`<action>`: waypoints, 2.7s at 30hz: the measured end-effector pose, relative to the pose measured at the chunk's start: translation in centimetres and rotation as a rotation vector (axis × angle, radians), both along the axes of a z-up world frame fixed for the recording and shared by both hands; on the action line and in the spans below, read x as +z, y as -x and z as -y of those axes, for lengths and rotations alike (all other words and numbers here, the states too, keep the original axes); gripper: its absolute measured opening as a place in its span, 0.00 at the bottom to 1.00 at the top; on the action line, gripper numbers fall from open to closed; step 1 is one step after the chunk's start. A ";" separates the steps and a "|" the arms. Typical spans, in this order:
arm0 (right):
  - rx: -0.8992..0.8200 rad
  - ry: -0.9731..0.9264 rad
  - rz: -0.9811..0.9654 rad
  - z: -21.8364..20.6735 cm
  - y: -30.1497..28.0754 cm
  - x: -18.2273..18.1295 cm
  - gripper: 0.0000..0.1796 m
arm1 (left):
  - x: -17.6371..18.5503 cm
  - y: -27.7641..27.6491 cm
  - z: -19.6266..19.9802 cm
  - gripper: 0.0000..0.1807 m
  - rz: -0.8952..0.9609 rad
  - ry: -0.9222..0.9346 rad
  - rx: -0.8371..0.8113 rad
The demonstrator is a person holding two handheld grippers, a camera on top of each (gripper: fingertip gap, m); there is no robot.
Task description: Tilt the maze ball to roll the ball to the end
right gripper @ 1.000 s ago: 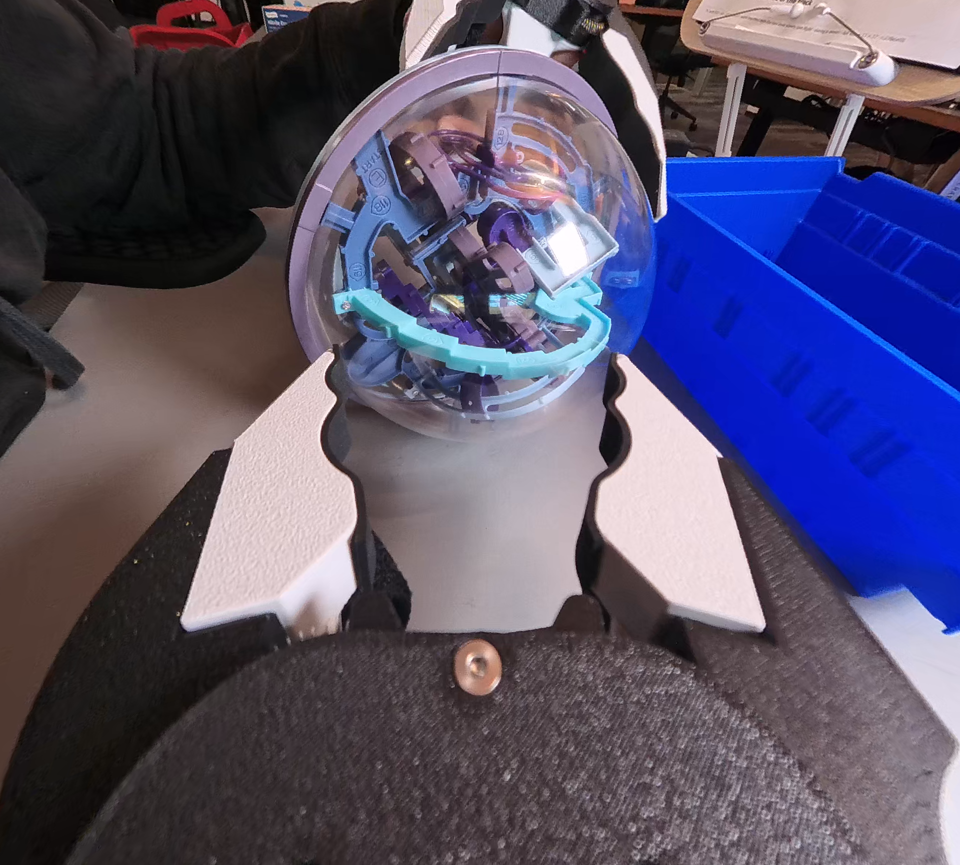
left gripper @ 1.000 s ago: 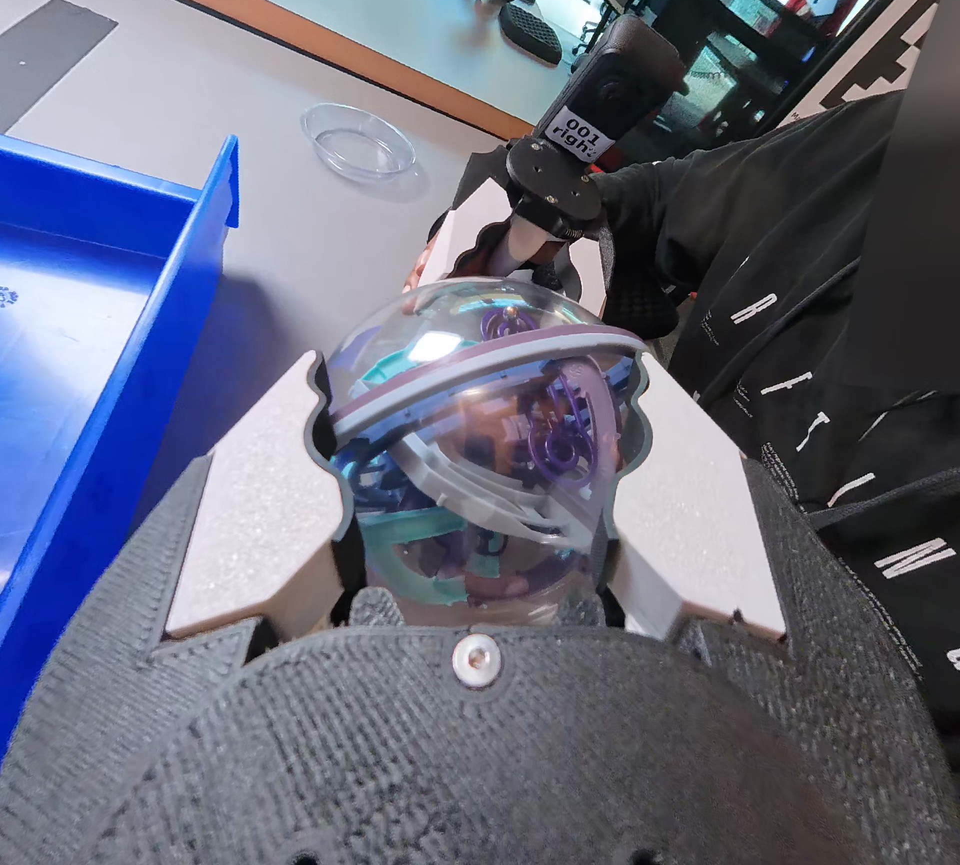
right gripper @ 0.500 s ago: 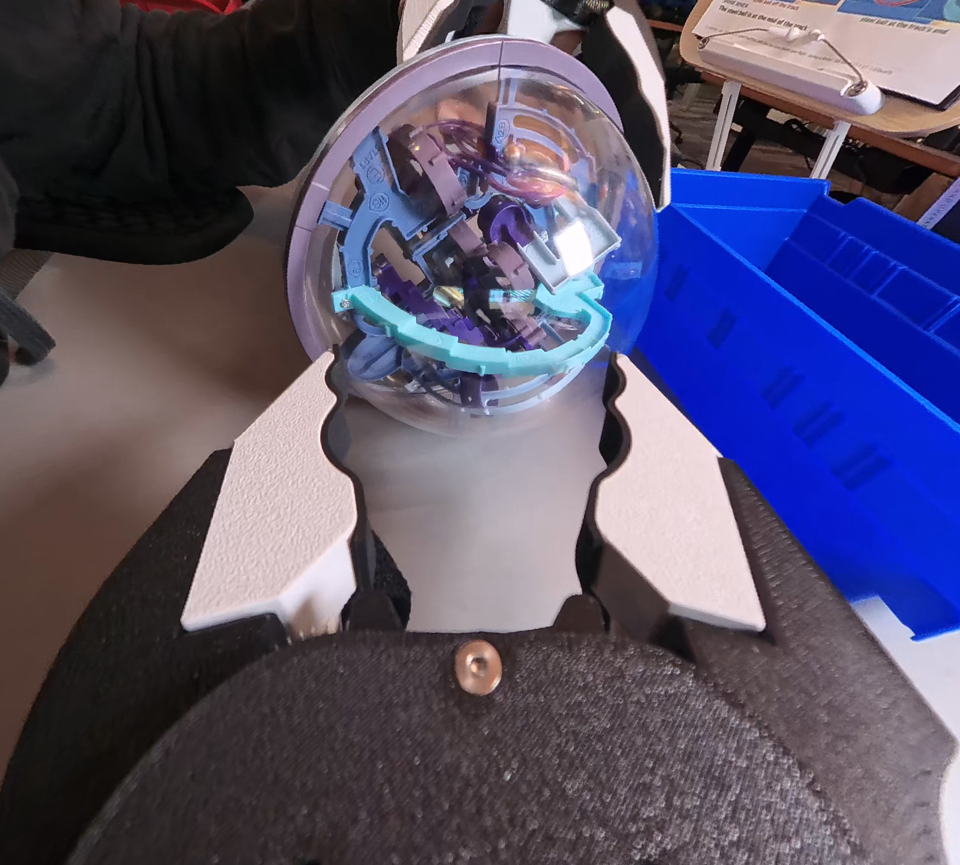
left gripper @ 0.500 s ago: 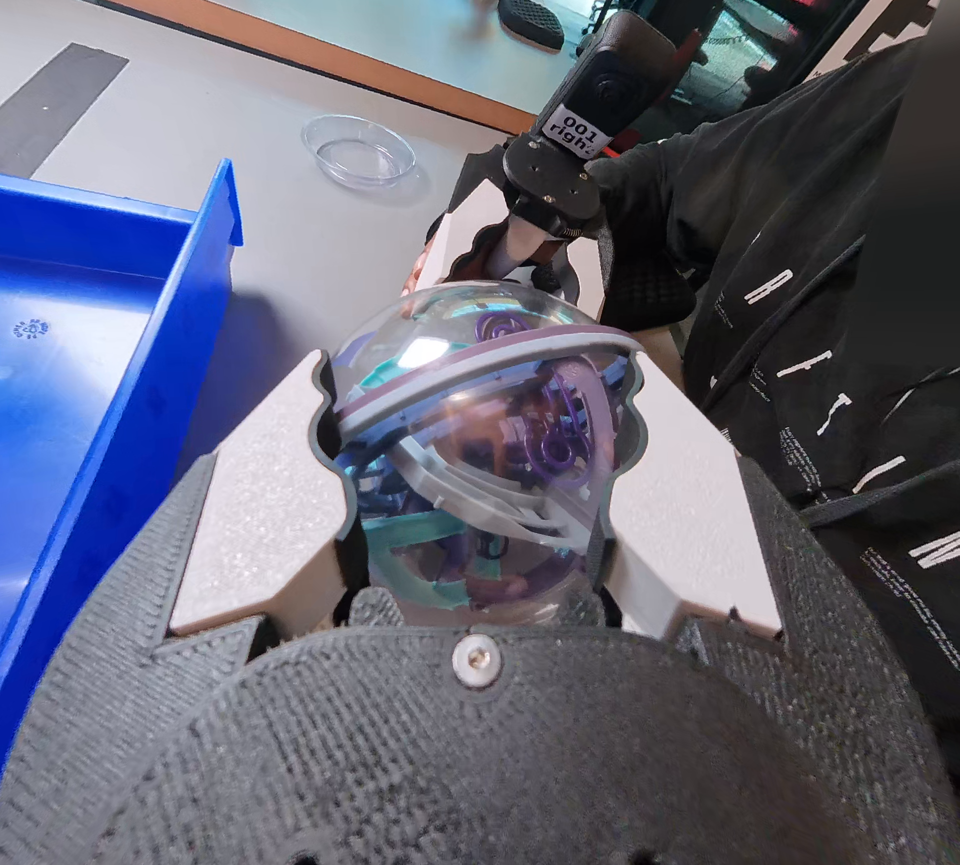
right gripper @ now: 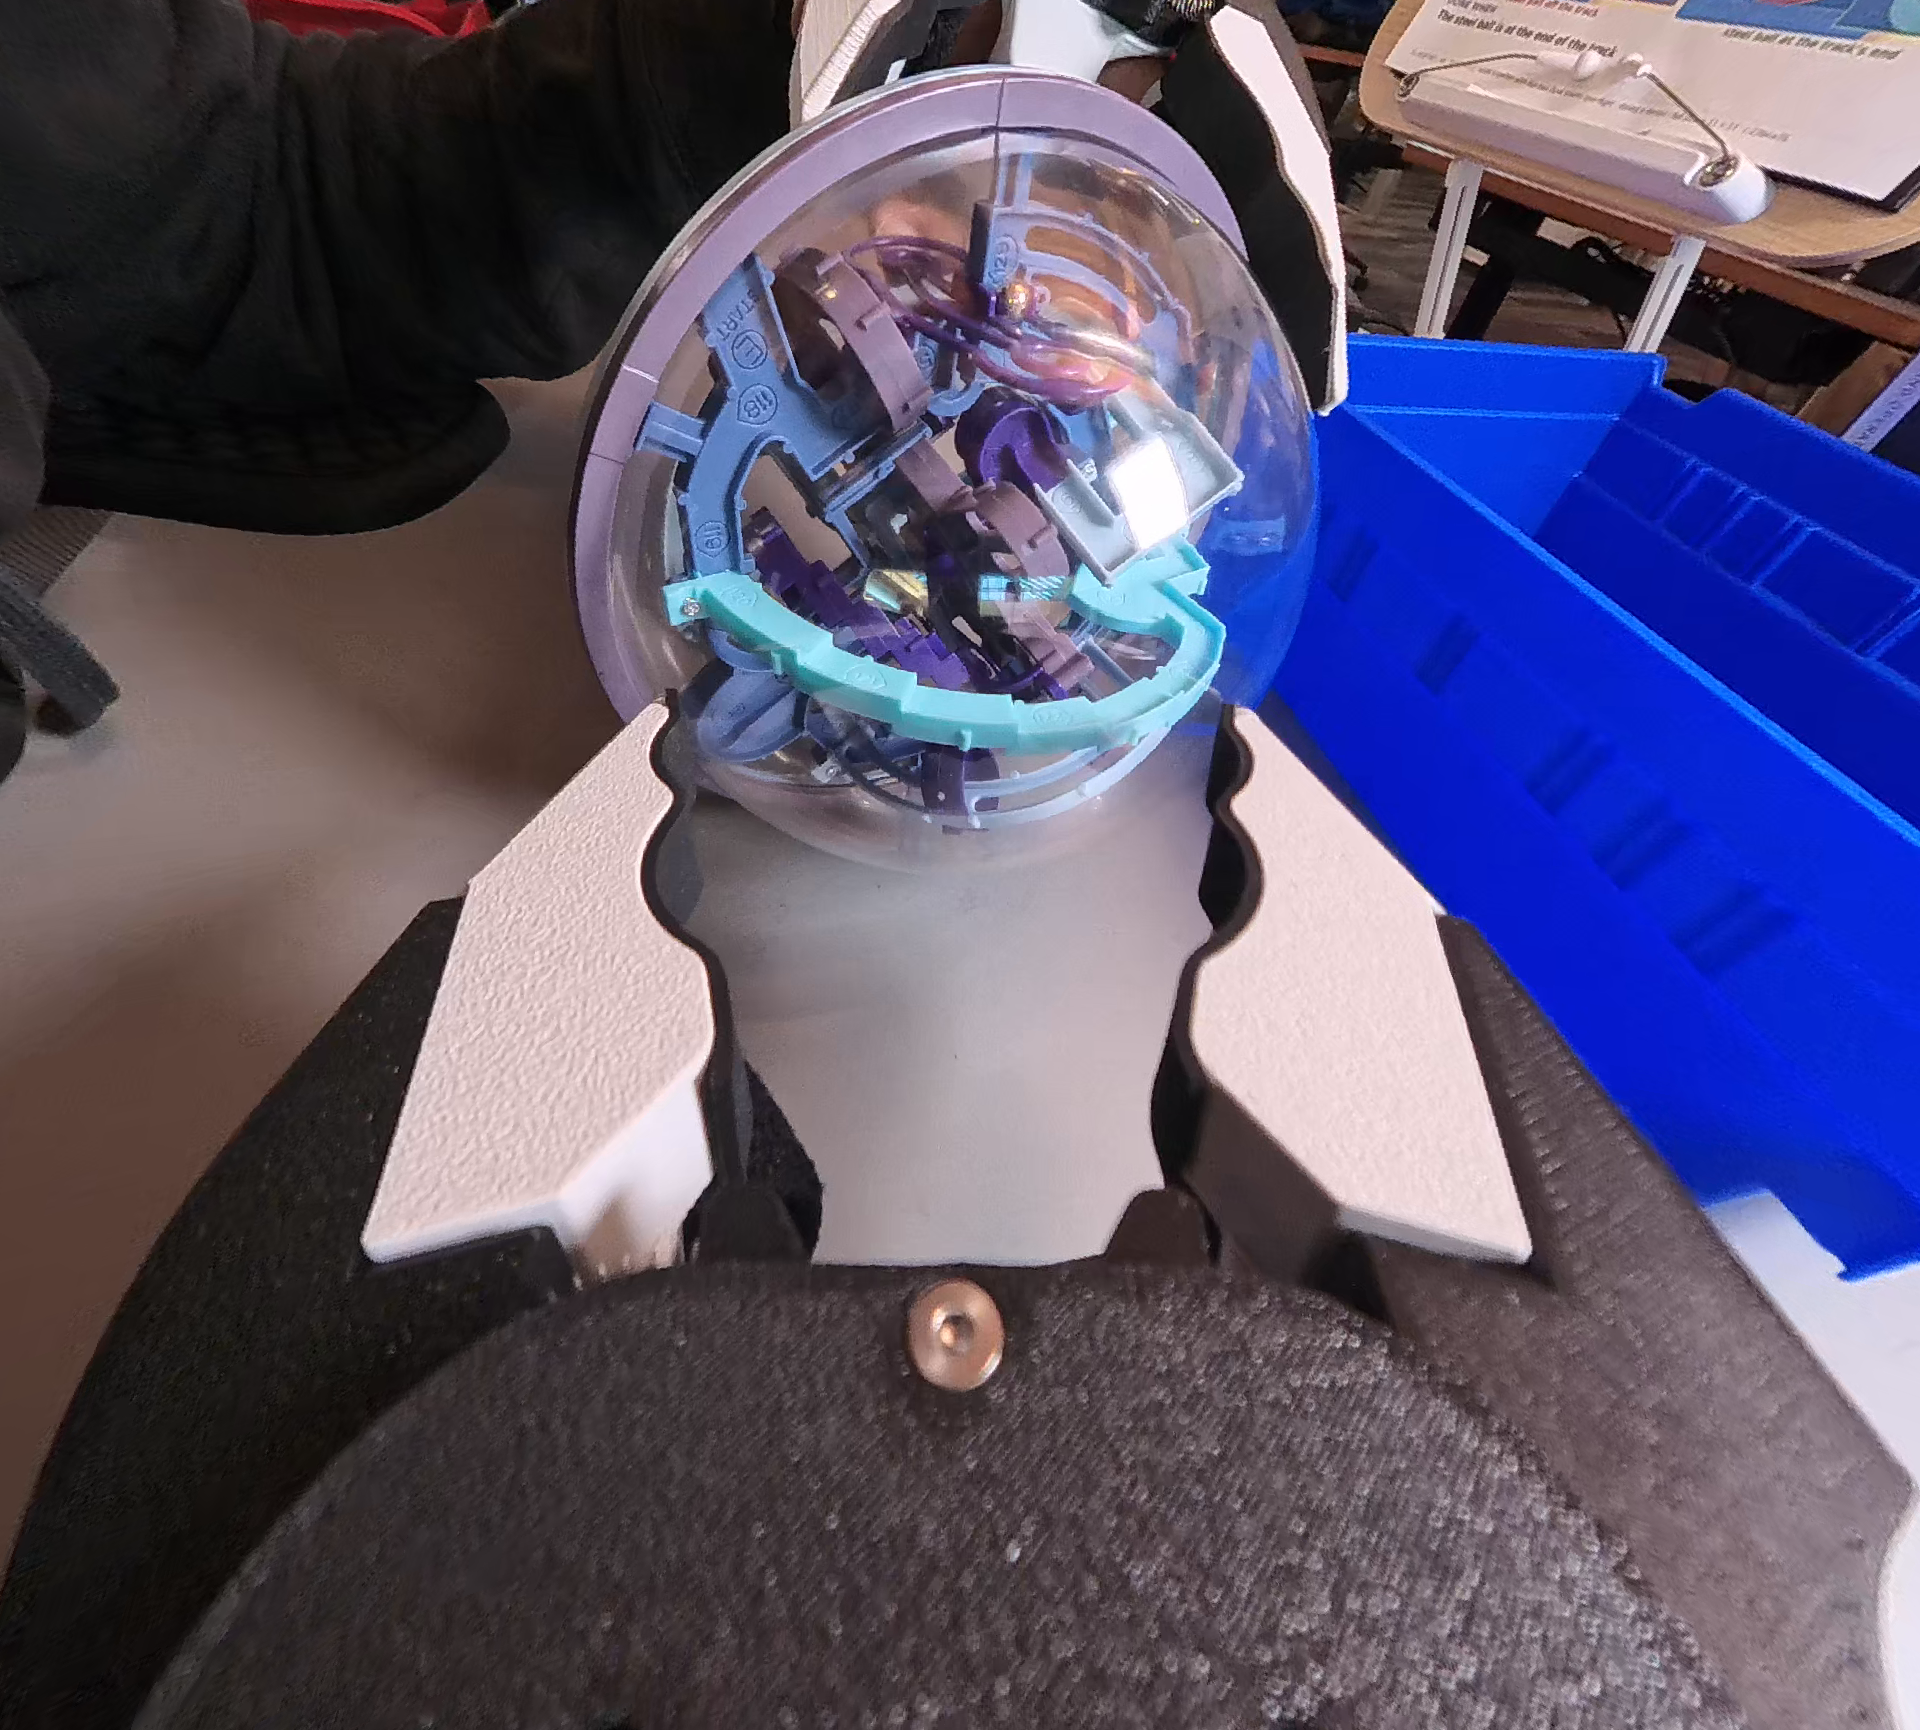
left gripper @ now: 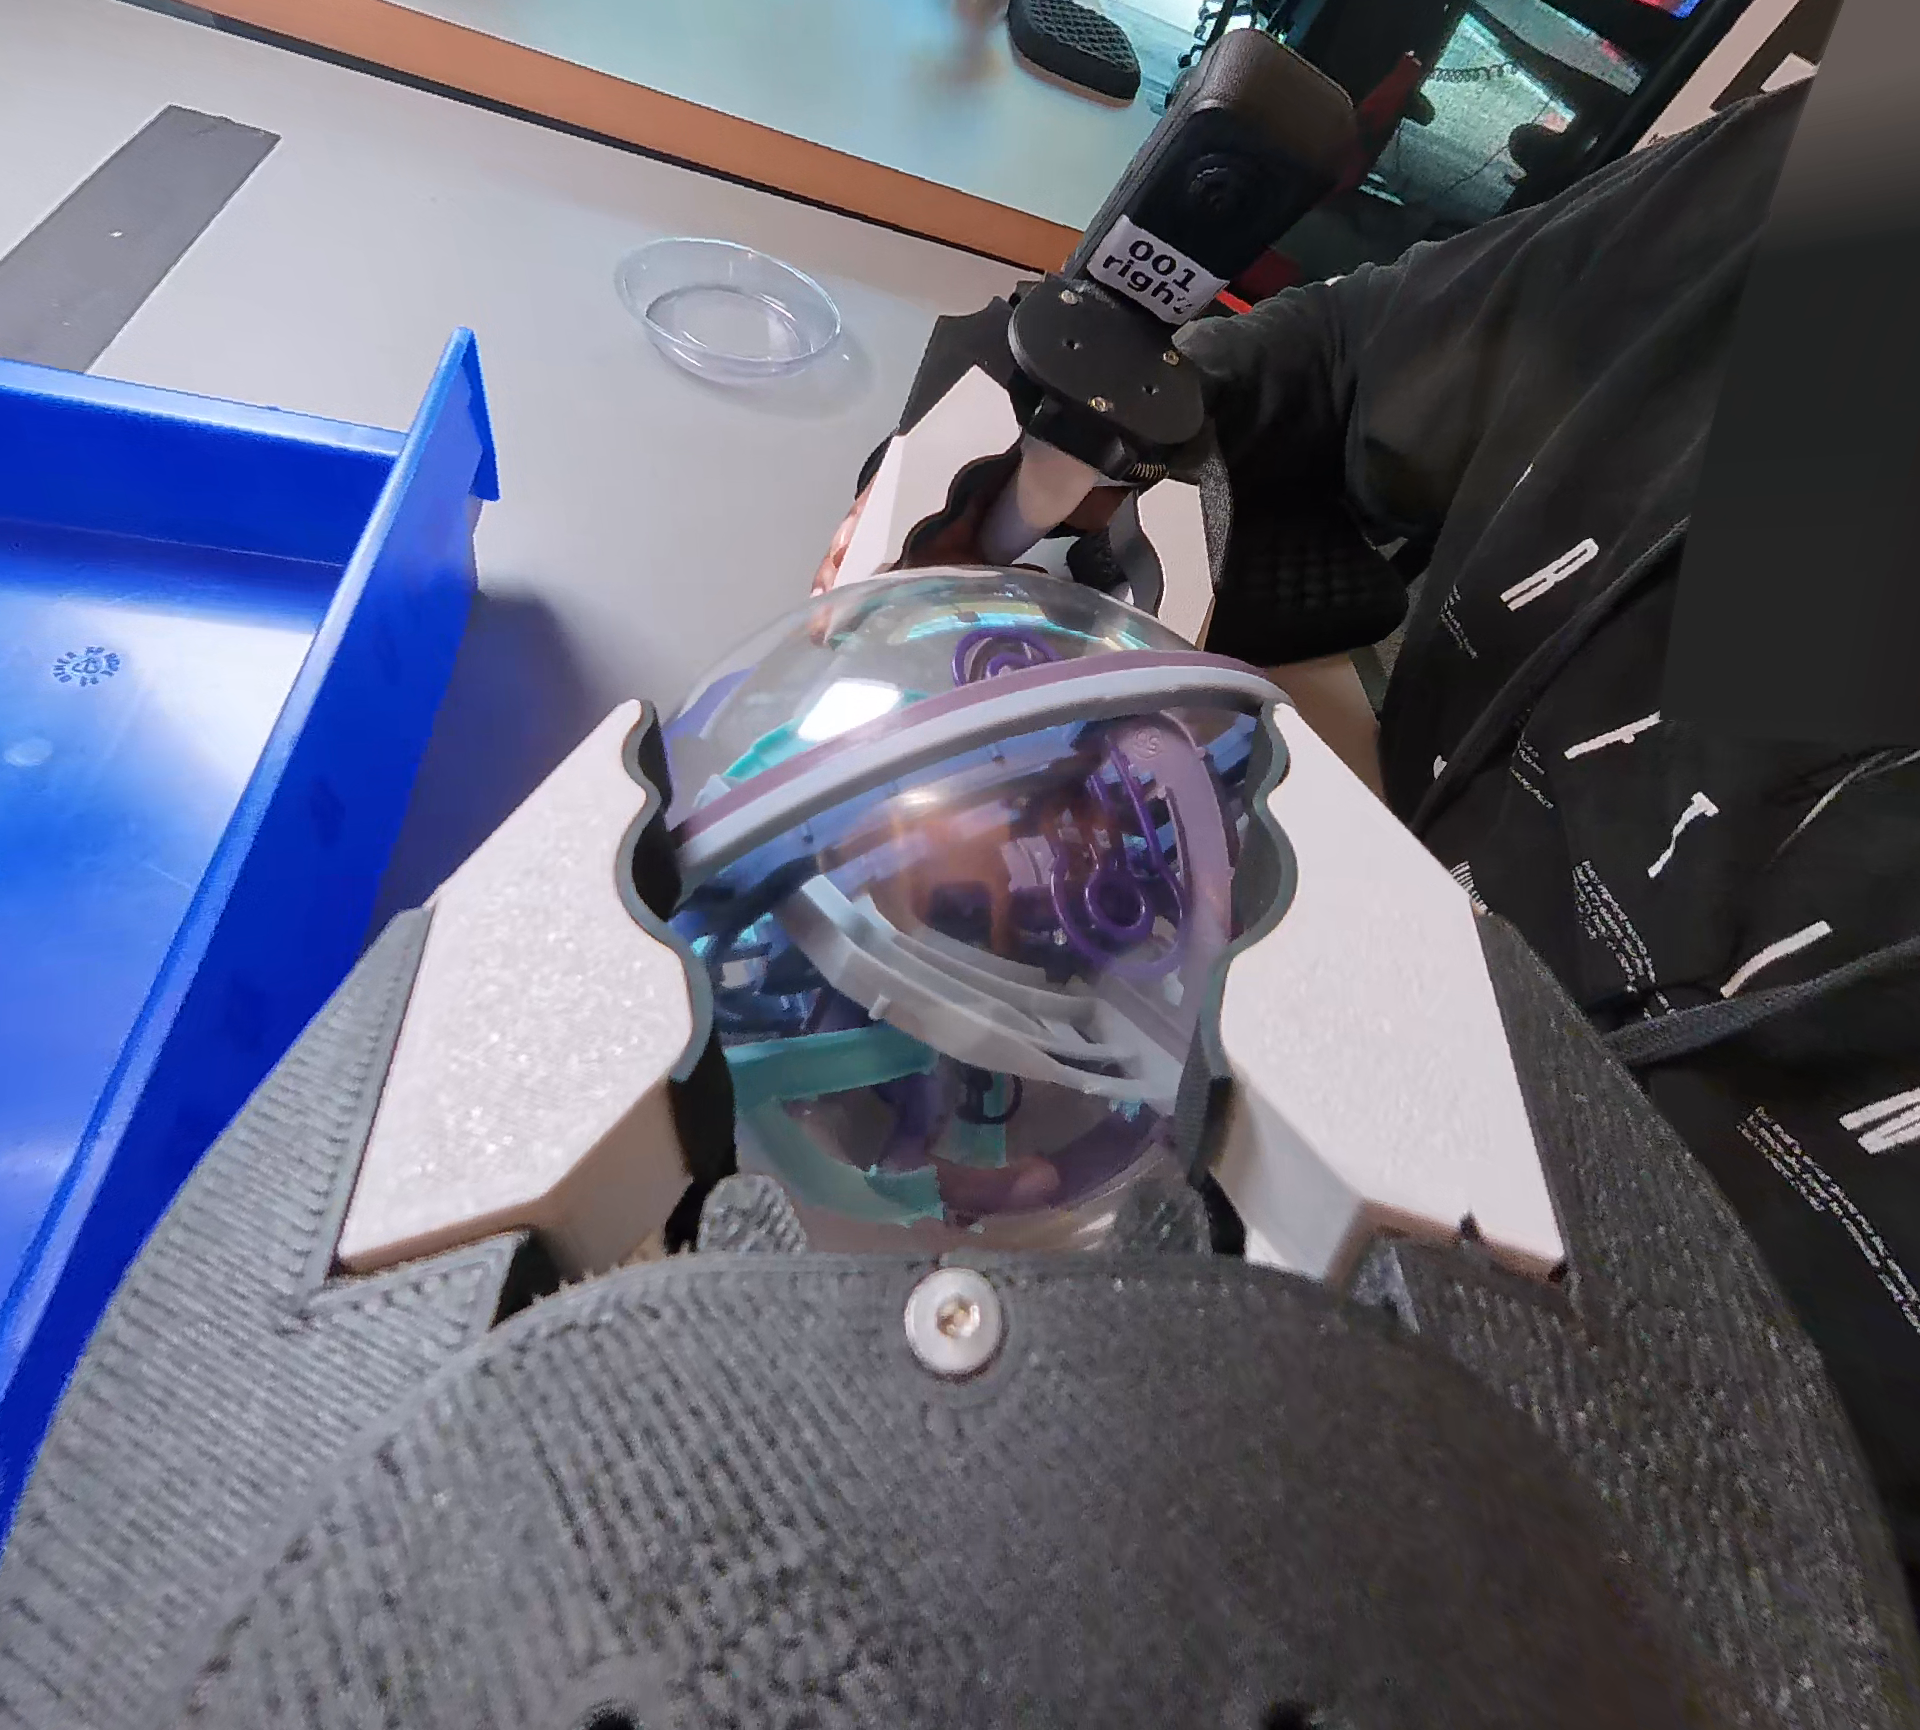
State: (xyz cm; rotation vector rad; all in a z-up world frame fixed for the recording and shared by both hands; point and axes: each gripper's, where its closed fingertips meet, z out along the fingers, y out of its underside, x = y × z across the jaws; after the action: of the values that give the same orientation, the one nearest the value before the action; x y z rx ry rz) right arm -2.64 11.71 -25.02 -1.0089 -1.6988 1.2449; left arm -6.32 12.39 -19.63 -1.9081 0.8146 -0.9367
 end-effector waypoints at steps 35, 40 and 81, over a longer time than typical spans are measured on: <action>0.010 0.007 -0.040 -0.1 -0.2 0.5 0.48 | -0.1 -0.2 0.3 0.61 -0.093 -0.024 0.041; -0.008 0.000 -0.046 0.5 -0.6 3.3 0.41 | -0.1 0.0 0.1 0.61 -0.079 -0.018 0.055; -0.469 -0.117 0.016 3.2 -1.3 4.5 0.03 | 0.8 4.7 4.9 0.30 -0.004 -0.213 -0.048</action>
State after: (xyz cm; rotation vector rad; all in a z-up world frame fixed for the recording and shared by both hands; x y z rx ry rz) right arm -1.29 8.51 -20.48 -1.2564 -1.4165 0.8252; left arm -11.04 7.52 -18.81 -1.7134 0.9280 -0.8390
